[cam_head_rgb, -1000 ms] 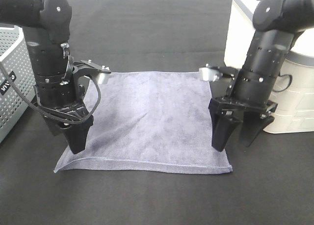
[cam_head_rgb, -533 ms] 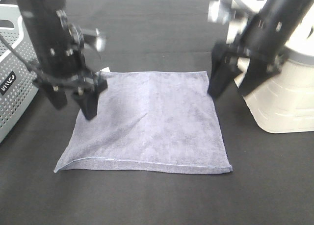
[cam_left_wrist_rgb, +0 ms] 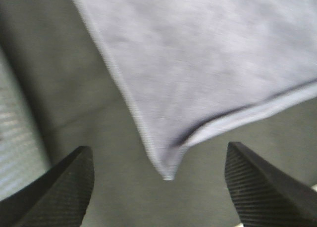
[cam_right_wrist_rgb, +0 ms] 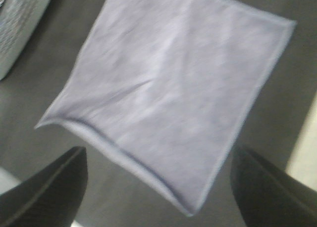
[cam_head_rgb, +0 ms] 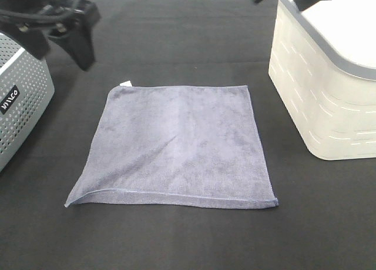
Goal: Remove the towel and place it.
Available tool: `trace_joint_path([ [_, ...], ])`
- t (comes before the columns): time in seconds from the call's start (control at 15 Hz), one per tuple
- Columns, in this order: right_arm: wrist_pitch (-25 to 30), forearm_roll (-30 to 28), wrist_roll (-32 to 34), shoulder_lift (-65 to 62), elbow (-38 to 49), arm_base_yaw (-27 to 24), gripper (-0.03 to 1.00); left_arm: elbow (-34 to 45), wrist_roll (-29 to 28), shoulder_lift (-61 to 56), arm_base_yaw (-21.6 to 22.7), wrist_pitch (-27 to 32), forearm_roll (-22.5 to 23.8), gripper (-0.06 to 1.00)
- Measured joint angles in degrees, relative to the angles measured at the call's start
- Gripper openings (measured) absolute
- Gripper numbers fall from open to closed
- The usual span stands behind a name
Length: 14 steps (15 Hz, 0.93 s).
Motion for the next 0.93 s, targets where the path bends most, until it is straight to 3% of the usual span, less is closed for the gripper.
trace_joint_path([
  [0.2,0.0,-8.1,4.7,0.0,-2.9,-2.1,0.76,-0.3,-1.4,-0.5,7.0,-0.1,1.6,0.69],
  [0.53,0.0,-8.8,3.6,-2.9,-0.1,-18.2,0.76,-0.3,0.8,-4.2,23.3,0.0,1.2,0.69],
  [0.67,0.0,-12.8,3.2,-6.8,4.5,-19.8,0.76,-0.3,1.0,-6.1,29.2,0.1,1.3,0.69],
  [0.93,0.0,-13.3,3.2,-18.6,15.9,-19.9,0.76,2.1,2.8,-13.7,31.7,-0.1,-0.4,0.69],
])
